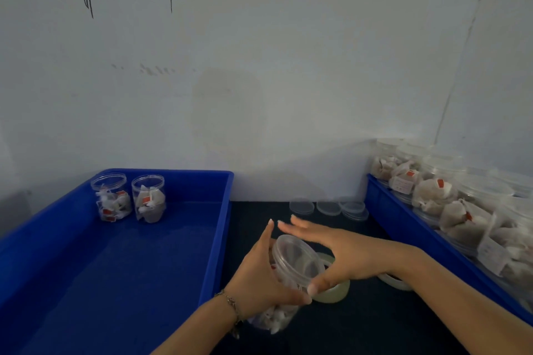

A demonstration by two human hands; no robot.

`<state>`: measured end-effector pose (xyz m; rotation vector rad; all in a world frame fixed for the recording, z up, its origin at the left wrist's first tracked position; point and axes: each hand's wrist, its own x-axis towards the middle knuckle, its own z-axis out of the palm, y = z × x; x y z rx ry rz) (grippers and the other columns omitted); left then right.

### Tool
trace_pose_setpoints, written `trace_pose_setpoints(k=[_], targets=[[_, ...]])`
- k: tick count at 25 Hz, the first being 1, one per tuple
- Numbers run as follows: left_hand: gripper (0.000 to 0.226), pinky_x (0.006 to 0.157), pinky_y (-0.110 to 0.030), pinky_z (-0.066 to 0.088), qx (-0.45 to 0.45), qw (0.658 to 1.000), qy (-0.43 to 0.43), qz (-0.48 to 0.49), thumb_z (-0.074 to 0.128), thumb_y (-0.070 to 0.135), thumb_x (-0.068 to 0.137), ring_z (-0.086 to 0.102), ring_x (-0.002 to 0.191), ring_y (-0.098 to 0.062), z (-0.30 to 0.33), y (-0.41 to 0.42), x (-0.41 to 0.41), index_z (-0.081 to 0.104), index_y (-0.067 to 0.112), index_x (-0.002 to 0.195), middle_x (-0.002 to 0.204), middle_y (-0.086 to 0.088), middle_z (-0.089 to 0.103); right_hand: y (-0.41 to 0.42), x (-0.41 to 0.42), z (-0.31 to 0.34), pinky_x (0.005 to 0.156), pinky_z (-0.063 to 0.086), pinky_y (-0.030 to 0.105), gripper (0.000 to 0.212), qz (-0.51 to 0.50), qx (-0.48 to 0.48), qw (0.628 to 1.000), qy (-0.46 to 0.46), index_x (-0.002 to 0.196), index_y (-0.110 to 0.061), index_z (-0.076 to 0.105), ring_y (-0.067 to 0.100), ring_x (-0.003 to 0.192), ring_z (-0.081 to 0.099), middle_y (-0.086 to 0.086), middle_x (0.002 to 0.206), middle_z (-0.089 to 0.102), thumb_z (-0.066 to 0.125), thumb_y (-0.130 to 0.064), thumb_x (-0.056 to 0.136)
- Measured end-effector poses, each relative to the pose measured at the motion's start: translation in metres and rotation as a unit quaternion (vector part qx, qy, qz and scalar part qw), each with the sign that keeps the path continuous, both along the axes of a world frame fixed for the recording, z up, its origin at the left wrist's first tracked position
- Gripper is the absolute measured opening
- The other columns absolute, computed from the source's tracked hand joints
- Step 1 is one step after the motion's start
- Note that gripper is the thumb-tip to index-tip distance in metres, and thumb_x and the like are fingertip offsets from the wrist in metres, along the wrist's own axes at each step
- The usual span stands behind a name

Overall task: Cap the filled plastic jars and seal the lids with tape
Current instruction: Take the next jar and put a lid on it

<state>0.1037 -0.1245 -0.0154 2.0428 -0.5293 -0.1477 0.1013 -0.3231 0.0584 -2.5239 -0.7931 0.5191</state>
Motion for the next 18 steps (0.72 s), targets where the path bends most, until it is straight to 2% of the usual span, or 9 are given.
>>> trace_pose_setpoints(k=[2, 3, 6, 8, 10, 12, 14, 16, 18], targets=[[0.139, 0.106, -0.022, 0.037, -0.009, 1.0, -0.006, -0.007, 0.089, 0.036, 0.051, 0.042, 0.125, 0.0, -0.001, 0.0, 0.0, -0.011, 0.035, 0.146, 0.132, 0.025, 0.037, 0.006, 0.005, -0.001, 0.113, 0.024, 0.032, 0.086, 0.0, -0.021, 0.998, -0.06, 0.137, -0.065, 0.016, 0.004, 0.141, 0.02, -0.018, 0.155, 0.02, 0.071, -0.061, 0.071], [0.136, 0.105, -0.02, 0.037, -0.009, 1.0, -0.011, -0.009, 0.089, 0.036, 0.051, 0.042, 0.125, 0.0, -0.001, 0.001, 0.0, -0.011, 0.041, 0.144, 0.132, 0.025, 0.037, 0.009, 0.006, -0.002, 0.11, 0.031, 0.032, 0.085, -0.009, -0.03, 0.995, -0.094, 0.138, -0.062, 0.019, 0.006, 0.135, 0.032, -0.016, 0.148, 0.033, 0.07, -0.065, 0.069], [0.127, 0.105, -0.022, 0.038, 0.006, 1.0, -0.029, -0.002, 0.088, 0.045, 0.048, 0.042, 0.124, 0.001, -0.002, 0.003, -0.001, -0.009, 0.06, 0.128, 0.136, 0.02, 0.038, 0.018, 0.006, -0.014, 0.095, 0.043, 0.031, 0.085, -0.03, -0.047, 0.986, -0.154, 0.138, -0.06, 0.021, 0.007, 0.112, 0.046, -0.014, 0.123, 0.048, 0.06, -0.076, 0.064], [0.122, 0.106, -0.029, 0.039, 0.059, 0.997, -0.049, -0.003, 0.085, 0.051, 0.047, 0.04, 0.123, 0.001, -0.005, 0.003, -0.002, -0.007, 0.062, 0.126, 0.135, 0.019, 0.038, 0.021, 0.003, -0.027, 0.088, 0.041, 0.027, 0.088, -0.048, -0.057, 0.984, -0.164, 0.138, -0.059, 0.02, 0.01, 0.111, 0.047, -0.011, 0.124, 0.048, 0.053, -0.083, 0.06], [0.123, 0.104, -0.032, 0.035, 0.175, 0.979, -0.104, 0.002, 0.08, 0.061, 0.047, 0.031, 0.121, -0.003, -0.01, 0.001, 0.0, -0.011, 0.059, 0.131, 0.13, 0.022, 0.036, 0.019, 0.005, -0.038, 0.085, 0.041, 0.025, 0.091, -0.053, -0.061, 0.986, -0.147, 0.138, -0.057, 0.022, 0.005, 0.107, 0.048, -0.012, 0.127, 0.048, 0.049, -0.089, 0.057], [0.127, 0.098, -0.032, 0.033, 0.246, 0.961, -0.128, 0.012, 0.076, 0.063, 0.049, 0.028, 0.116, -0.007, -0.015, 0.0, 0.004, -0.02, 0.058, 0.132, 0.129, 0.019, 0.038, 0.013, 0.012, -0.047, 0.091, 0.046, 0.025, 0.08, -0.088, 0.008, 0.991, -0.104, 0.14, -0.052, 0.028, -0.001, 0.106, 0.051, -0.013, 0.132, 0.048, 0.047, -0.084, 0.069], [0.127, 0.094, -0.029, 0.033, 0.222, 0.97, -0.089, 0.036, 0.078, 0.057, 0.053, 0.031, 0.113, -0.01, -0.019, 0.004, 0.012, -0.021, 0.058, 0.132, 0.123, 0.014, 0.041, -0.003, 0.022, -0.065, 0.101, 0.041, 0.027, 0.066, -0.151, 0.023, 0.981, -0.12, 0.147, -0.041, 0.021, 0.006, 0.123, 0.047, -0.009, 0.147, 0.037, 0.043, -0.064, 0.089], [0.124, 0.094, -0.03, 0.038, 0.174, 0.979, -0.06, 0.084, 0.08, 0.05, 0.055, 0.037, 0.111, -0.013, -0.022, 0.009, 0.018, -0.013, 0.053, 0.137, 0.12, 0.009, 0.04, -0.021, 0.028, -0.089, 0.109, 0.029, 0.029, 0.065, -0.191, -0.083, 0.968, -0.143, 0.152, -0.03, 0.011, 0.013, 0.14, 0.029, -0.004, 0.157, 0.021, 0.042, -0.046, 0.098], [0.123, 0.098, -0.036, 0.042, 0.154, 0.98, -0.024, 0.122, 0.082, 0.043, 0.057, 0.041, 0.114, -0.017, -0.023, 0.012, 0.023, -0.003, 0.038, 0.145, 0.127, 0.001, 0.039, -0.034, 0.026, -0.115, 0.115, 0.017, 0.027, 0.069, -0.167, -0.142, 0.971, -0.099, 0.152, -0.022, 0.013, 0.014, 0.145, 0.015, -0.002, 0.159, 0.015, 0.048, -0.042, 0.096]])
